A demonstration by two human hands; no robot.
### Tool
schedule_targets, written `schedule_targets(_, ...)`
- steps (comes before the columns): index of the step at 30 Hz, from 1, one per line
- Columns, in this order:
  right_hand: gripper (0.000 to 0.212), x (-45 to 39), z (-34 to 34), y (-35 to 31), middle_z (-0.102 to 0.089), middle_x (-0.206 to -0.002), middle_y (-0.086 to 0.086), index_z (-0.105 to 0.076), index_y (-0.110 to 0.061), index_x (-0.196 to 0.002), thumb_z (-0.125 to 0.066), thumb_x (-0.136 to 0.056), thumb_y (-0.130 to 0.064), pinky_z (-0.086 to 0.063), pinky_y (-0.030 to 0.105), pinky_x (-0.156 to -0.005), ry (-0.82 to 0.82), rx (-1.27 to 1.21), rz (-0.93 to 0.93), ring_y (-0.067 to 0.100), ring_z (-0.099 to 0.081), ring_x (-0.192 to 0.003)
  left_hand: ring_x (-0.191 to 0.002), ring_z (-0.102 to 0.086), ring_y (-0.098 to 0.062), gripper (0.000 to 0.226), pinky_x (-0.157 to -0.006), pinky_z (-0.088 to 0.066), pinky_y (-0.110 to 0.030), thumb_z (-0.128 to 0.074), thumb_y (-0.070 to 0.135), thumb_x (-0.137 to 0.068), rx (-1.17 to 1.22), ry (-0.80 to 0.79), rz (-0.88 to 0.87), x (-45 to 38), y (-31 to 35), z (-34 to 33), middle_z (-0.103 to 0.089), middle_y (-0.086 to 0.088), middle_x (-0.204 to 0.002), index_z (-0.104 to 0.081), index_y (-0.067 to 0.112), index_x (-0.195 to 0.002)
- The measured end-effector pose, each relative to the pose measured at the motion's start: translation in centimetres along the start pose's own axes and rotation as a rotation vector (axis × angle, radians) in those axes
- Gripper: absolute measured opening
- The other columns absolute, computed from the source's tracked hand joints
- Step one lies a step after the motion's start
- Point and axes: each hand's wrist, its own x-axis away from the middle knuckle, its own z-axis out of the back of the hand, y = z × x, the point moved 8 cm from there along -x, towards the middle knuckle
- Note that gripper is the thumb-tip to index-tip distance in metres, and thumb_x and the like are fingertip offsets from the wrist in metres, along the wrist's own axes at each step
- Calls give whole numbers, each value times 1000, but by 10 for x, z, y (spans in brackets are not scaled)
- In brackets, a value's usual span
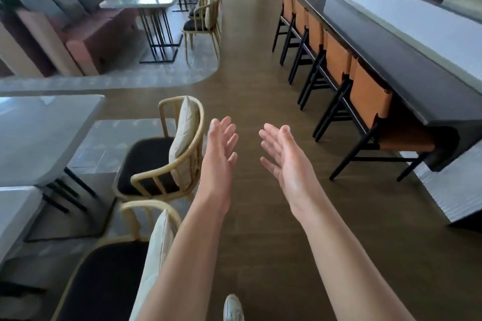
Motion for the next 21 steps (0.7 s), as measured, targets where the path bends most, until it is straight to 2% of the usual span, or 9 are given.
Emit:
schedule_targets(2,55,-42,-16,-9,-53,-146,-10,-47,-25,-148,-29,-104,-53,-40,37,-114,-15,-3,10,5,-47,-135,-138,-46,-7,60,-123,-25,-47,-33,62,-101,-7,-13,-19,-46,15,2,-50,6,-152,-47,29,-149)
schedule_targets(5,54,-94,-46,-15,-55,-144,-11,-49,-27,-146,-31,-103,-54,-42,36,-113,-63,-20,-10,4,-49,-133,-140,-45,-9,79,-122,-25,-45,-42,75,-83,-15,30,-28,-96,33,17,-50,8,-152,-46,32,-150)
schedule_targets(7,54,-127,-71,-13,-55,-143,-10,-50,-27,-144,-33,-102,-55,-42,37,-114,-118,-35,-35,4,-49,-133,-136,-49,-4,73,-122,-27,-43,-40,74,-86,-31,69,-29,-123,37,36,-54,11,-148,-50,34,-147)
schedule_targets(9,56,-155,-94,-8,-55,-144,-9,-50,-25,-144,-33,-100,-55,-41,36,-114,-180,-49,-50,4,-50,-133,-133,-51,-3,60,-121,-29,-43,-34,66,-98,-39,133,-41,-141,40,56,-56,11,-146,-53,33,-144)
schedule_targets(13,60,-215,-159,9,-54,-146,-7,-48,-24,-146,-31,-98,-57,-40,35,-114,-386,-28,-97,6,-48,-135,-132,-51,-3,55,-119,-32,-37,-25,58,-104,-62,377,-72,-175,49,114,-54,11,-147,-51,32,-145)
schedule_targets(16,58,-246,-206,25,-51,-149,-5,-46,-22,-147,-26,-103,-53,-39,36,-114,-579,16,-148,11,-45,-138,-135,-48,-4,57,-120,-28,-40,-23,61,-104,-63,587,-102,-188,53,154,-52,11,-150,-48,34,-147)
schedule_targets(21,80,-275,-257,29,-50,-149,-10,-44,-26,-148,-29,-83,-70,-38,34,-115,-940,122,-167,5,-44,-137,-136,-47,-9,59,-123,-24,-46,-20,60,-104,38,939,-191,-193,54,185,-49,5,-152,-46,31,-149)
